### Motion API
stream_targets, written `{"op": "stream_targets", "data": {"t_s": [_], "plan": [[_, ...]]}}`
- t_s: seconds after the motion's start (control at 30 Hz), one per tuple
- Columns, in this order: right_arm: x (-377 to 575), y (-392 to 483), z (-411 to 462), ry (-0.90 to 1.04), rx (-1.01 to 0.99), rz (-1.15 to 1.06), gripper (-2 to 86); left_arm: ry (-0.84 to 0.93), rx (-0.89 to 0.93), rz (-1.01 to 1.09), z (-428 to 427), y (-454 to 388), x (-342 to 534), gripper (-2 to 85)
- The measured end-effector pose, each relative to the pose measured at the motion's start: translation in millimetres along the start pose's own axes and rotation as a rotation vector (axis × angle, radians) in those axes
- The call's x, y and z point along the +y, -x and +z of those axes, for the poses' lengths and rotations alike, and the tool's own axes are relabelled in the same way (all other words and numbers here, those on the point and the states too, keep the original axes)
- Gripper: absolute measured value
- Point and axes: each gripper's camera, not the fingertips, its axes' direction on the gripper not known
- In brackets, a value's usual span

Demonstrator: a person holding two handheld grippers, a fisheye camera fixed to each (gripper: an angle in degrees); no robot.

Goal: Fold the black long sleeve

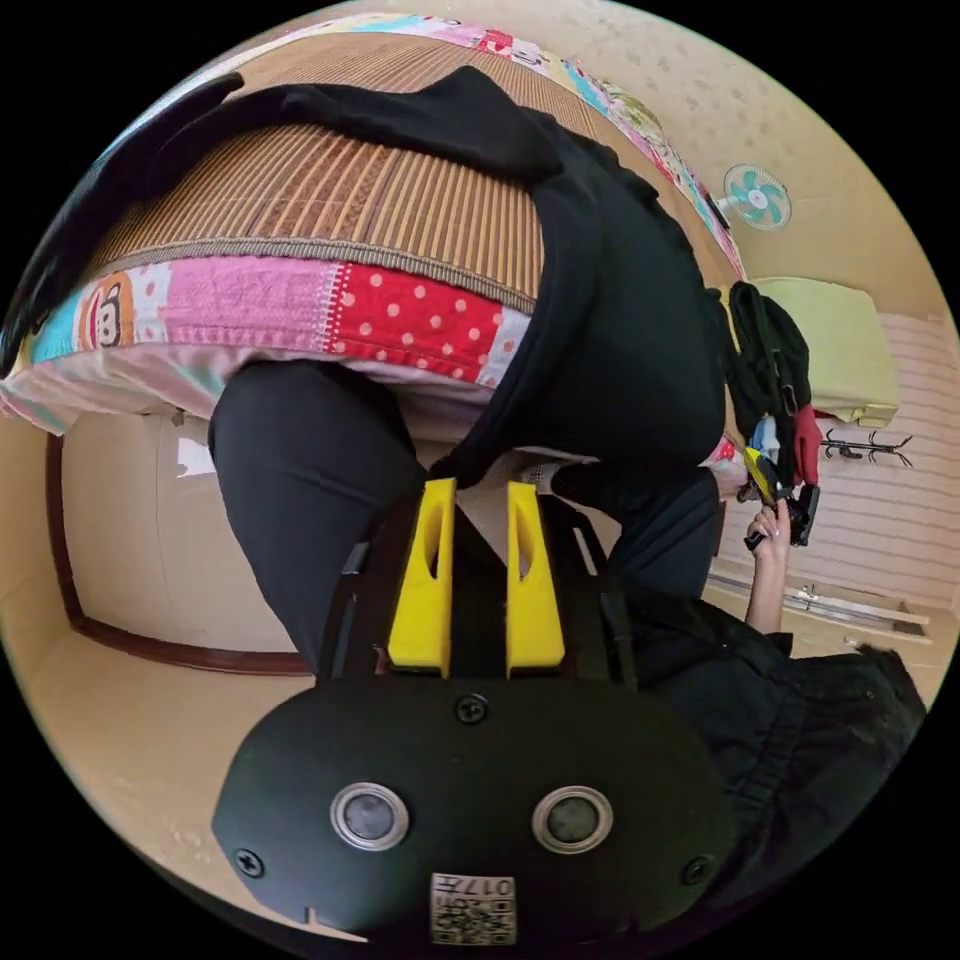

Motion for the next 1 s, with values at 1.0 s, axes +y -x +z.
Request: {"op": "stream_targets", "data": {"t_s": [1.0], "plan": [[8, 234, 355, 0.208, 0.317, -0.784, 0.8, -0.284, 0.38, -0.15, -156, -30, -20, 10.0]]}}
